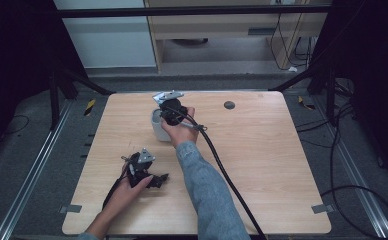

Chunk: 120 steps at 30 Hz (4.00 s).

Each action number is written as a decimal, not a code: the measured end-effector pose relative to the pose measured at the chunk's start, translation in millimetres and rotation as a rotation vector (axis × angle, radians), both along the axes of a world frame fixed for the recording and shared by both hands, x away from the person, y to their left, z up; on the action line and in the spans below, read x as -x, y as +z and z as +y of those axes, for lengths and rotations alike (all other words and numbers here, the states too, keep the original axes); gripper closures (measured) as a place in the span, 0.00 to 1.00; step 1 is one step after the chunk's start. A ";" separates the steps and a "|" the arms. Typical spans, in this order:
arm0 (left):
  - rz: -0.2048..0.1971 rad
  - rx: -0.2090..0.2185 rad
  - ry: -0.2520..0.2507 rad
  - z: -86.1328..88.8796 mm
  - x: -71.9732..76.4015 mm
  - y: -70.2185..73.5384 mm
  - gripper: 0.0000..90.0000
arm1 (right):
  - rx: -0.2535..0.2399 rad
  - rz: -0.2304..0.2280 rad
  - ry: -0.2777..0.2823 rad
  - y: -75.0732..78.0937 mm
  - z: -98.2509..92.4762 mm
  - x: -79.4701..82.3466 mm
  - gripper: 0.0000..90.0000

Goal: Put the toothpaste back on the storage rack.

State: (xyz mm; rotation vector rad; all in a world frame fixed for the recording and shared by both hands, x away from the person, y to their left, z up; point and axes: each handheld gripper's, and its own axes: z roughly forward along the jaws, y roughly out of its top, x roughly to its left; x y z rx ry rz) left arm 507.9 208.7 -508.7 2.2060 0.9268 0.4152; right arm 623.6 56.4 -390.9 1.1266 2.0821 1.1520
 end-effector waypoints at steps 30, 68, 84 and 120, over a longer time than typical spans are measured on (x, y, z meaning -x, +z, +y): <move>0.000 0.000 -0.001 0.0 0.3 0.1 0.00 | -0.001 -0.040 0.022 29.2 -32.2 27.8 0.75; 0.000 0.001 0.000 -0.2 0.5 -0.1 0.00 | -0.005 -0.095 0.002 40.1 -101.8 63.8 0.56; -0.001 0.001 0.000 -0.2 0.5 0.0 0.00 | -0.014 -0.076 -0.031 34.2 -136.6 70.0 0.11; 0.001 -0.001 -0.001 -0.1 0.6 0.0 0.00 | 0.013 -0.019 -0.126 -11.6 -215.4 82.4 0.11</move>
